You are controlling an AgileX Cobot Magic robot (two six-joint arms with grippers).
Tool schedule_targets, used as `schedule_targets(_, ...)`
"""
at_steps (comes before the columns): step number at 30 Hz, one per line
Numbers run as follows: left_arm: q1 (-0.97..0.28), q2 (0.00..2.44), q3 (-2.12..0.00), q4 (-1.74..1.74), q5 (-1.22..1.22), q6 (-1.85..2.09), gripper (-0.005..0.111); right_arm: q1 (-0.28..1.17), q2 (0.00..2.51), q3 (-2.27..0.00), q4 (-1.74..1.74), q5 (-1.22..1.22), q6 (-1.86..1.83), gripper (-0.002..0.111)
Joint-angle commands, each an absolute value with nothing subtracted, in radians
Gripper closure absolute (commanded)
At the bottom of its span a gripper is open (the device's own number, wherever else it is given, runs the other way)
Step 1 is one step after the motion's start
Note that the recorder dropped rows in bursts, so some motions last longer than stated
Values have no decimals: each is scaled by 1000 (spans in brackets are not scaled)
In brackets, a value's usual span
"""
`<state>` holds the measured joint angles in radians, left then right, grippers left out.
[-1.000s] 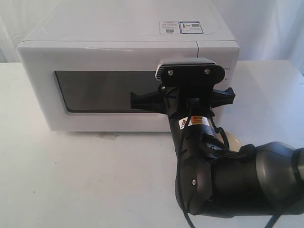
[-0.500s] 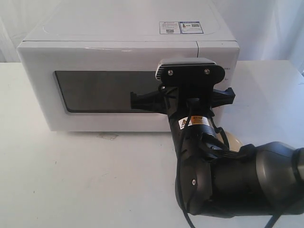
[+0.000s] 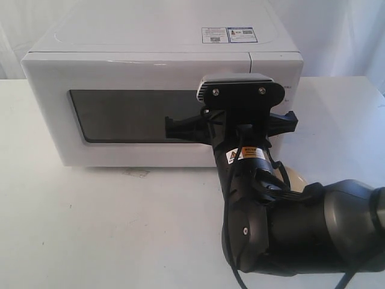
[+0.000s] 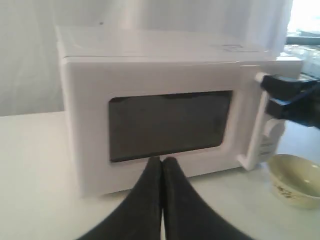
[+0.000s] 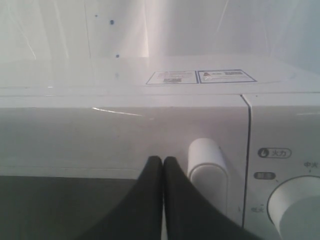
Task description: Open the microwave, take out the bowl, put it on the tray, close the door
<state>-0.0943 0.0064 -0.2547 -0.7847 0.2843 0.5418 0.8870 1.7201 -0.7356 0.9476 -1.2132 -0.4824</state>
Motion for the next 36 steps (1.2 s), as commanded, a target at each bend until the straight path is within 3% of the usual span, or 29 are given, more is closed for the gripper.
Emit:
schedule_targets(1,-91,0,-201,-495,188,314,107,888,1718,-728,945,-1221,-487,108)
schedule_targets(9,-91,0,-48,-77,44,-39,107,888,1718,-728,945,-1221,-469,108)
schedule_targets(16,-91,0,0,-63,22,-47,107,888,1718,-728,945,-1221,-469,108)
schedule_targets(26,-29,0,0,-34,249,-45,107,888,1718,-728,945,-1221,-469,108)
schedule_targets(36,-2,0,0,-34,254,-46,107,888,1718,-728,947,-1221,-468,108)
